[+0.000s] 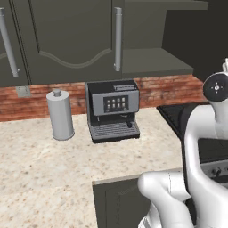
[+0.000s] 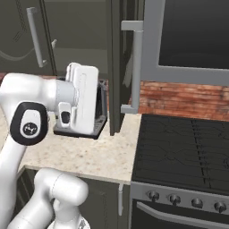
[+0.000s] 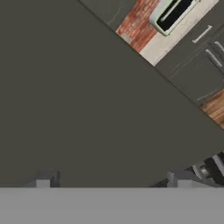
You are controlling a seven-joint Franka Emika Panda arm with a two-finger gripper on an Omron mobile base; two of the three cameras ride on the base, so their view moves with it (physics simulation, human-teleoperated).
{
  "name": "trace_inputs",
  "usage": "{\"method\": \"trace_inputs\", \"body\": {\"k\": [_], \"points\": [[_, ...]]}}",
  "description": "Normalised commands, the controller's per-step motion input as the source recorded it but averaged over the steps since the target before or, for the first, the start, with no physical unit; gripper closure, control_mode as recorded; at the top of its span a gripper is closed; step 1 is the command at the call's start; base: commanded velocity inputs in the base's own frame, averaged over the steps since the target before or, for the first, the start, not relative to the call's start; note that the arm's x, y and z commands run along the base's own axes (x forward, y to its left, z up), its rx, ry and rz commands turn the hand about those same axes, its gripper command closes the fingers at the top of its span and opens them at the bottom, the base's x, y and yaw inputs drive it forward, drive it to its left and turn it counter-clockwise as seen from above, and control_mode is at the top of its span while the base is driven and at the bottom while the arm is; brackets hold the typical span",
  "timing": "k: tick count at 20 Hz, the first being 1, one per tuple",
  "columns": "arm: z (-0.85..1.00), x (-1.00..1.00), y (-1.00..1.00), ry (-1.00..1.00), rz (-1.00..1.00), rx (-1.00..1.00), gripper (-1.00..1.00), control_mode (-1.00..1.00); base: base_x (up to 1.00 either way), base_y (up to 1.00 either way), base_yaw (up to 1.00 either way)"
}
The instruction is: Open the cabinet, pick the kettle from the cabinet, and place it in the sink.
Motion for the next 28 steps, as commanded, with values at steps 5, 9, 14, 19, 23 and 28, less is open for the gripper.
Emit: {"method": "trace_inputs", "body": {"k": [5, 9, 14, 19, 23, 28], "points": [[0.21, -0.17, 0.40, 0.07, 0.20, -0.19, -1.00, -1.00, 0.00, 0.00, 0.00], [0.22, -0.14, 0.57, 0.11, 0.23, -0.25, -1.00, -1.00, 0.00, 0.00, 0.00], [0.22, -0.14, 0.62, 0.13, 0.24, -0.28, -1.00, -1.00, 0.00, 0.00, 0.00], [0.21, -0.09, 0.61, 0.14, 0.22, -0.29, -1.00, -1.00, 0.00, 0.00, 0.00], [0.21, 0.00, 0.54, 0.16, 0.17, -0.21, -1.00, -1.00, 0.00, 0.00, 0.00], [0.22, 0.00, 0.54, 0.17, 0.15, -0.20, -1.00, -1.00, 0.00, 0.00, 0.00]]}}
